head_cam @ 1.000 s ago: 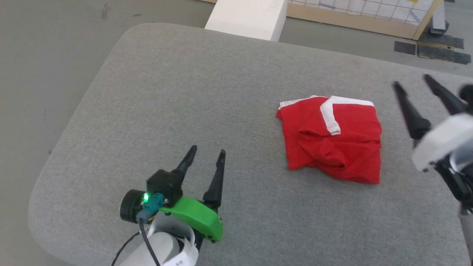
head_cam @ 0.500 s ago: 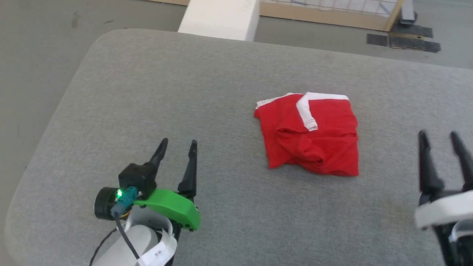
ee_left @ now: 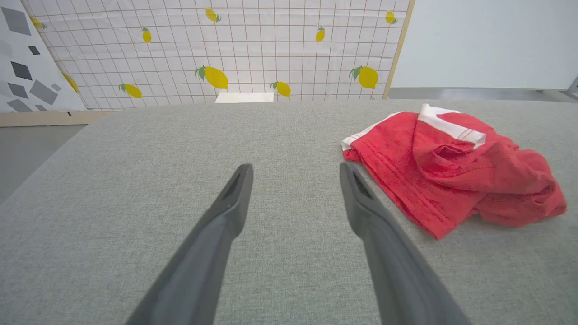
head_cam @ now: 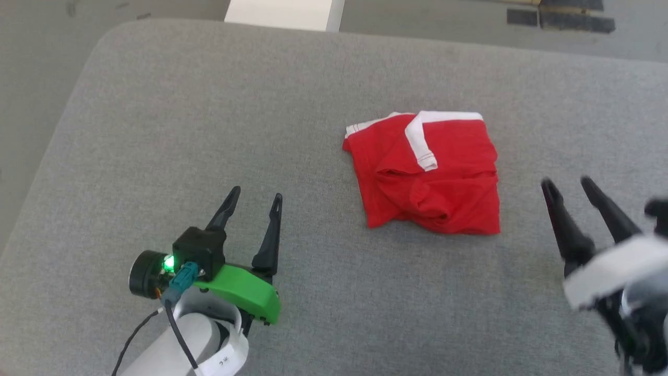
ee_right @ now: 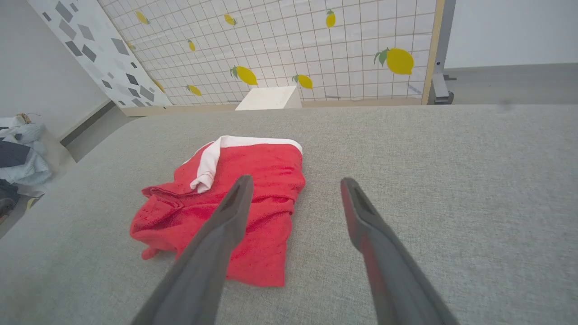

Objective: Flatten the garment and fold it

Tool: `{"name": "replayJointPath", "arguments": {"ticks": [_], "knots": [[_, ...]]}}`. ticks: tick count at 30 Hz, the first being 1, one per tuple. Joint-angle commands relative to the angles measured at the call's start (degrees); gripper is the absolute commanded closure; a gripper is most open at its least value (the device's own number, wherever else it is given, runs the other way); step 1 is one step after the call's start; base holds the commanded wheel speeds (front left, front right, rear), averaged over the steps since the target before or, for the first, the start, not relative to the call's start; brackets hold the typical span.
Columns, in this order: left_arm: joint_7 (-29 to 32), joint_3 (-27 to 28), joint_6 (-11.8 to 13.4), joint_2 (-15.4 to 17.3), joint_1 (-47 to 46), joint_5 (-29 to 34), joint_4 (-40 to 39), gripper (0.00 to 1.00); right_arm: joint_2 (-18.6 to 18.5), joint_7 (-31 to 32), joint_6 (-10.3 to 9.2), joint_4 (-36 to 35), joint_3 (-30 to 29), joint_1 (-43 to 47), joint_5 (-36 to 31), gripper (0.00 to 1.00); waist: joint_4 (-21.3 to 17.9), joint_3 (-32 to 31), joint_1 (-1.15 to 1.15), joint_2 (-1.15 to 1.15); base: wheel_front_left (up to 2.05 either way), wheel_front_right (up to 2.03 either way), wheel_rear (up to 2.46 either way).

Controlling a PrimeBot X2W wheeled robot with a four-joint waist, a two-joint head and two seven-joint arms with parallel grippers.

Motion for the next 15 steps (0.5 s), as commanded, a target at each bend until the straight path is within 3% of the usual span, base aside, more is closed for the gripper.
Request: {"name": "replayJointPath", "arguments": {"ticks": [1, 8, 12, 15], "knots": [[-0.3, -0.2, 0.0, -0.1, -1.0, 0.9, -0.4, 0.00, -1.0, 3.6, -0.08, 0.7, 0.4, -3.1, 3.1, 0.00, 0.5, 2.0, 0.00, 0.00, 0.00, 0.00, 0.00], [-0.3, -1.2, -0.5, -1.2, -2.0, 1.2, -0.6, 0.00, -3.8, 29.5, -0.08, 8.5, 0.4, -15.4, 16.0, 0.00, 2.5, 5.3, 0.00, 0.00, 0.00, 0.00, 0.00], [-0.4, -1.6, -0.6, -2.1, -2.8, 1.1, -0.5, 0.00, -3.9, 38.6, -0.08, 13.1, -1.4, -21.1, 17.2, 0.00, 4.0, 6.6, 0.00, 0.00, 0.00, 0.00, 0.00], [-0.5, -1.8, -0.7, -2.8, -3.2, 1.1, -0.2, 0.00, -3.6, 42.0, -0.08, 15.9, -2.0, -24.2, 15.6, 0.00, 5.1, 7.4, 0.00, 0.00, 0.00, 0.00, 0.00]]}}
